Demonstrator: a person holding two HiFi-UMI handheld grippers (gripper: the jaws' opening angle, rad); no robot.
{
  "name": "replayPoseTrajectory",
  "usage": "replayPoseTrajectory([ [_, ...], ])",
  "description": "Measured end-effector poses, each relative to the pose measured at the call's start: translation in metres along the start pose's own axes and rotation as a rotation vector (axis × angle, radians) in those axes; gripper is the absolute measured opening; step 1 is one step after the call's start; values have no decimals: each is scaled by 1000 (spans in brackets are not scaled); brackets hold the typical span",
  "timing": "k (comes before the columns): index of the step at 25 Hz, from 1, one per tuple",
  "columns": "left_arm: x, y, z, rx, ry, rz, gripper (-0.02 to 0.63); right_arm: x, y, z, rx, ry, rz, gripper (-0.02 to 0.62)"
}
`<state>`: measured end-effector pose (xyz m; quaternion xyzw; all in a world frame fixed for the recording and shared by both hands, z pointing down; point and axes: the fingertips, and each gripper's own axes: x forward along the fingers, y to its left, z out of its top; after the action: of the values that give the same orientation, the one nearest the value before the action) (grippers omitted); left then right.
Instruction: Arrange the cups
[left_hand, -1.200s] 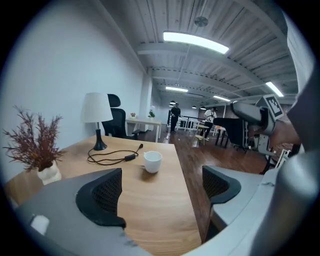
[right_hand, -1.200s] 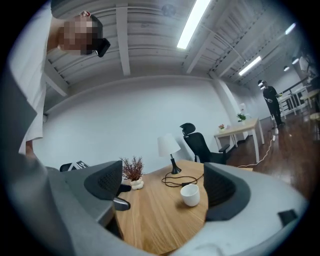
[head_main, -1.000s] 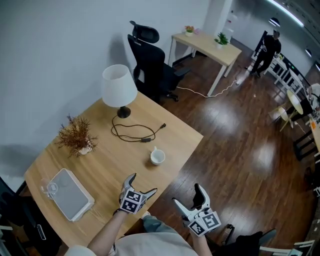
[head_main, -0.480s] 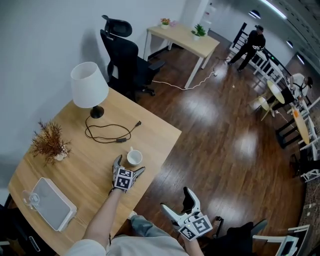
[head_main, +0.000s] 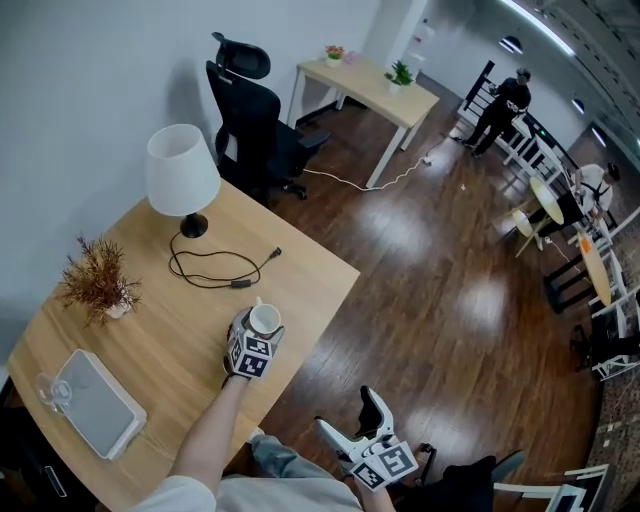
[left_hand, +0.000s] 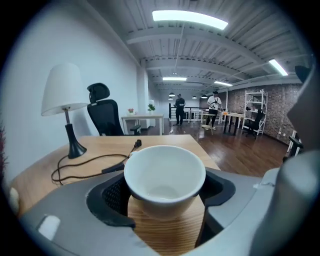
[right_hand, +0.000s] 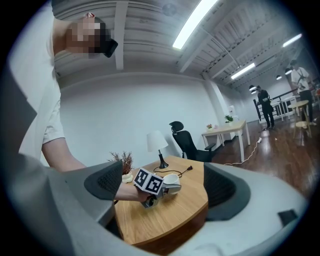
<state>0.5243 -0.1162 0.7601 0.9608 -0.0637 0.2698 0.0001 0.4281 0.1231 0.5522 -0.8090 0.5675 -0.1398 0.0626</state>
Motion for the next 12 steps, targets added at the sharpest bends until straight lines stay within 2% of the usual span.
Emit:
replayPoseTrajectory([
  [5,-64,6,40,-14,-88,9,396,17,11,-1,32,-4,54,503],
  [12,-180,41,63,-53,-136,76,396,73,58,12,21,-31,230,503],
])
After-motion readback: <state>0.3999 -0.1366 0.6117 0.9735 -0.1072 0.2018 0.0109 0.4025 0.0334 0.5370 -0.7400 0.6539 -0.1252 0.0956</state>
